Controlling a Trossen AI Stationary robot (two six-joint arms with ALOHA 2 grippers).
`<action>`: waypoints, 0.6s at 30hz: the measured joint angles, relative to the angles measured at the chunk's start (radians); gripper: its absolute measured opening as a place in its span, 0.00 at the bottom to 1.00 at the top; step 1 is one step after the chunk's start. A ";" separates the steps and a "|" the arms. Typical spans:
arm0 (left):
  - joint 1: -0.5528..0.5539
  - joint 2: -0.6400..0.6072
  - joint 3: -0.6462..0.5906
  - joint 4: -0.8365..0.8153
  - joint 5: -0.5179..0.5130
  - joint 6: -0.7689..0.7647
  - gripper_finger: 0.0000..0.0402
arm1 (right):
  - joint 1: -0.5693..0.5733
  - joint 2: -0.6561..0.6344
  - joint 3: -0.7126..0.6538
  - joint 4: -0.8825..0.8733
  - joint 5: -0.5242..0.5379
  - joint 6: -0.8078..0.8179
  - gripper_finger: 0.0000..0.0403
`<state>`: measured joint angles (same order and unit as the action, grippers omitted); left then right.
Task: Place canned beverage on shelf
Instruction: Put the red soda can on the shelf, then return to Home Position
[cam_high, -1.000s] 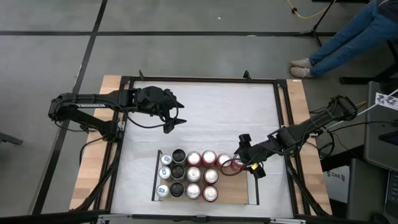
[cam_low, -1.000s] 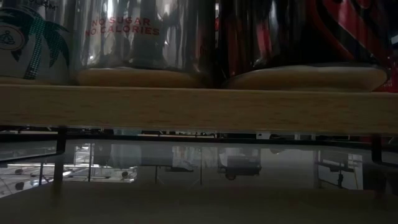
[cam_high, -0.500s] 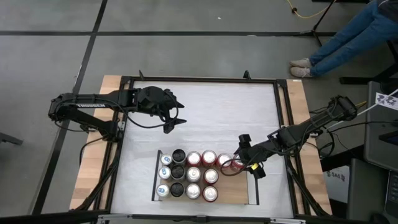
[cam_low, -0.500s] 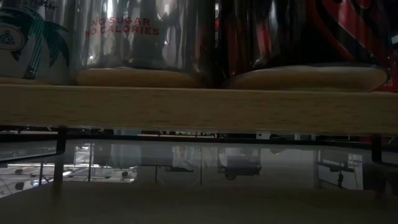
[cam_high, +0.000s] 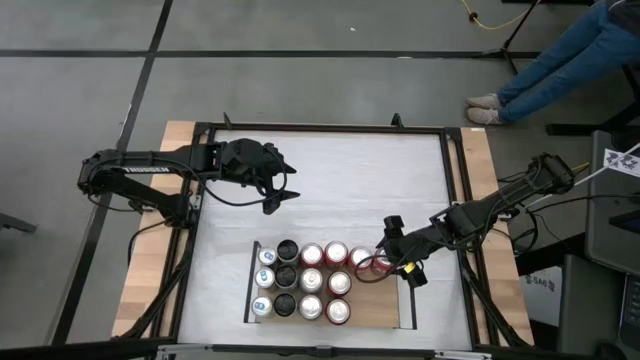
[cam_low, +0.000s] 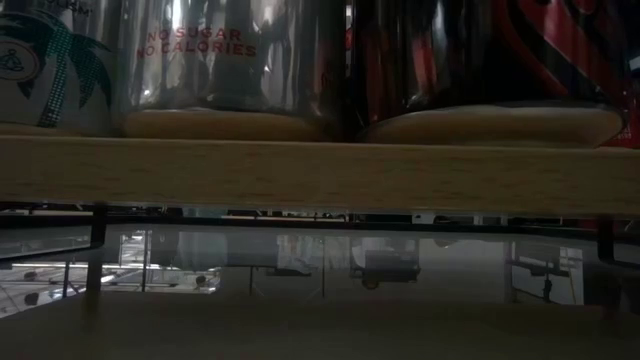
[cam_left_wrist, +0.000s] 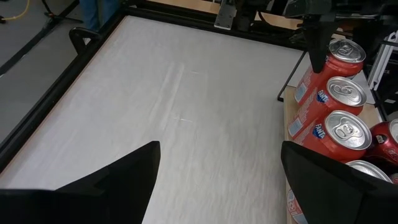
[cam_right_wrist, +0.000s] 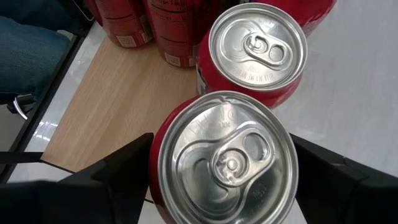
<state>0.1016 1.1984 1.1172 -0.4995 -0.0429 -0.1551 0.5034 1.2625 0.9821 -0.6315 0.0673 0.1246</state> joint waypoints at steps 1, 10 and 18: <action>0.000 0.000 0.000 0.000 0.000 0.000 0.81 | 0.000 0.000 0.000 0.000 0.000 0.000 0.79; 0.000 0.000 0.000 0.000 0.000 0.000 0.81 | 0.000 0.000 0.000 0.000 0.014 0.000 0.80; 0.000 0.000 0.000 0.000 0.000 0.000 0.81 | 0.000 0.000 0.001 -0.002 0.020 -0.001 0.93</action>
<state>0.1015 1.1984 1.1172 -0.4995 -0.0429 -0.1551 0.5037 1.2625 0.9829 -0.6340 0.0872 0.1238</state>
